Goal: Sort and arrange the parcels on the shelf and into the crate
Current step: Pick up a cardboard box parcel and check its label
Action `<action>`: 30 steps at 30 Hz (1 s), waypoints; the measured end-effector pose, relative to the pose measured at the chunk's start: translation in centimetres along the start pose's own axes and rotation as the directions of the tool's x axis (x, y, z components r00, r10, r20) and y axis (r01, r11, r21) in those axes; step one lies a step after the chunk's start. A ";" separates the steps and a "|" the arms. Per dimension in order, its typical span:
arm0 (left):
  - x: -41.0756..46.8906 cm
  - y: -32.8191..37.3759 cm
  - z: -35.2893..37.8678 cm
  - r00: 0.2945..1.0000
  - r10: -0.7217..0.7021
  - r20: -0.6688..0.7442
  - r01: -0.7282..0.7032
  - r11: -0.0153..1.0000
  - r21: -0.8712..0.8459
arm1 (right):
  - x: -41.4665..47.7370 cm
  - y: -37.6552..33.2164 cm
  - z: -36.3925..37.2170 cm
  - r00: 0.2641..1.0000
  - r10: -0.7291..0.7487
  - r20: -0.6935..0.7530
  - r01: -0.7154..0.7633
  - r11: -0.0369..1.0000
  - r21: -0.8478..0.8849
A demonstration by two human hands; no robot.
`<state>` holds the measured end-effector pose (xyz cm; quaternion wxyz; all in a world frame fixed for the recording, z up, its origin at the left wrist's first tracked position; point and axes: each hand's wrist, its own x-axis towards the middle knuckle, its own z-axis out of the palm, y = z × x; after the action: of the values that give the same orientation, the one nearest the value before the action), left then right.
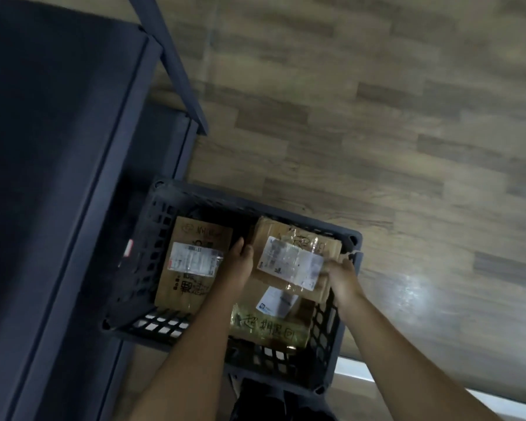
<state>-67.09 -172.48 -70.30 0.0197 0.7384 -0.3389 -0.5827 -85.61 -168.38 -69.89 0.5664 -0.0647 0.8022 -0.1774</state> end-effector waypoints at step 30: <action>-49.1 3.1 -28.8 0.856 0.197 -0.478 -0.208 0.978 0.030 | -52.5 -14.8 8.5 0.576 -0.437 0.691 0.815 0.363 -0.451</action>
<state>-47.84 -159.70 -18.19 0.1720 0.8192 -0.3927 -0.3809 -60.77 -167.91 -20.59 0.5409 -0.6381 0.5473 -0.0264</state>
